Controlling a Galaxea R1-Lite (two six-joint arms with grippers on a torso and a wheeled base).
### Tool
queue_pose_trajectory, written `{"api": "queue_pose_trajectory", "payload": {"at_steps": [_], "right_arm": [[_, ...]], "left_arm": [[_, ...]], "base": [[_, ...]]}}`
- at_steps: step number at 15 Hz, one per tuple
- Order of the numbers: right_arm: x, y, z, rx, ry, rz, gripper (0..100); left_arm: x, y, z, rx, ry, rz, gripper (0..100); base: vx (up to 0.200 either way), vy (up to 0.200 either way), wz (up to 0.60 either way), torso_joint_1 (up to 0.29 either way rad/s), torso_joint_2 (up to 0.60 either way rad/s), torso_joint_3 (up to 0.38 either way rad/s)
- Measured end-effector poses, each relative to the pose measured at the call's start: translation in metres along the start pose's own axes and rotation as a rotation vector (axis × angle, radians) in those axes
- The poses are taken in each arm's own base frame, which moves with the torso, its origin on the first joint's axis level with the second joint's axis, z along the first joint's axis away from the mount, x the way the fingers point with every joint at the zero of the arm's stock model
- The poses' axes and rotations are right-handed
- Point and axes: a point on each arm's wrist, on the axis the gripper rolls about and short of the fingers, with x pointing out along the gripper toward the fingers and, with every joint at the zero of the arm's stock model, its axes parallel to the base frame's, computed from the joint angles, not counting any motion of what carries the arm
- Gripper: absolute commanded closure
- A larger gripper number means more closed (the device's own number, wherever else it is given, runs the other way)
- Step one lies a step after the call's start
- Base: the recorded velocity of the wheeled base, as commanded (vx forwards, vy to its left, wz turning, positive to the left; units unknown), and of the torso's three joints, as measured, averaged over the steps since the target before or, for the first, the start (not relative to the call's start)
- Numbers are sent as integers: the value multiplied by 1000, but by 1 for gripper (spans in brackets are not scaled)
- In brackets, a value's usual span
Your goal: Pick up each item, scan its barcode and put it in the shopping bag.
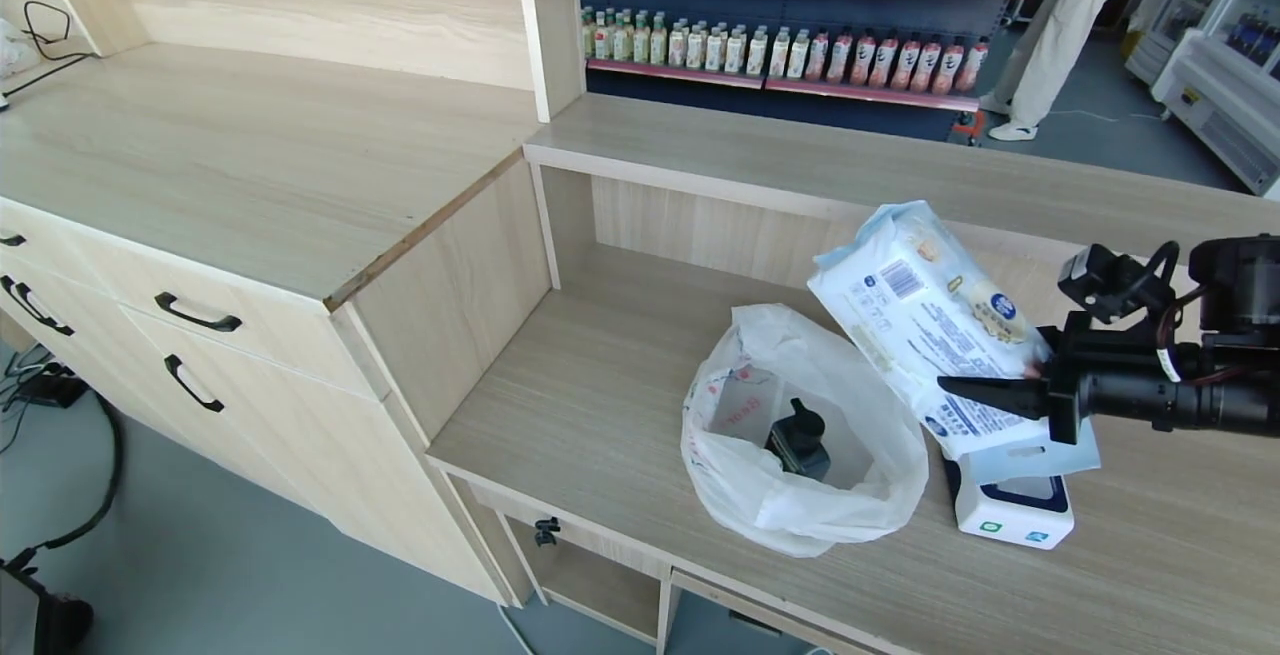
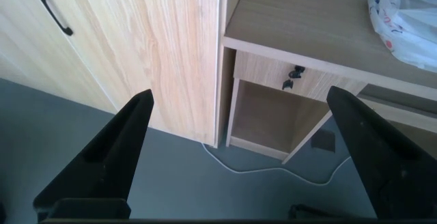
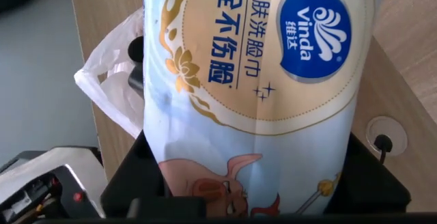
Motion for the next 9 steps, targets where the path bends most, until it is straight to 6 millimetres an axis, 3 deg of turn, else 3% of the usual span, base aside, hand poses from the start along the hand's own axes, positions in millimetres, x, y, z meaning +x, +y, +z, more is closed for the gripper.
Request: {"api": "queue_pose_trajectory", "payload": {"at_steps": [4,9], "right_arm": [[9,10,1,-129,-99,-23,100],[21,12,-15,-101,-82,-3,100]], "left_arm": [[0,0,0,0,0,0,0],[0,0,0,0,0,0,0]], "base": [[0,0,0,0,0,0],[0,0,0,0,0,0]]}}
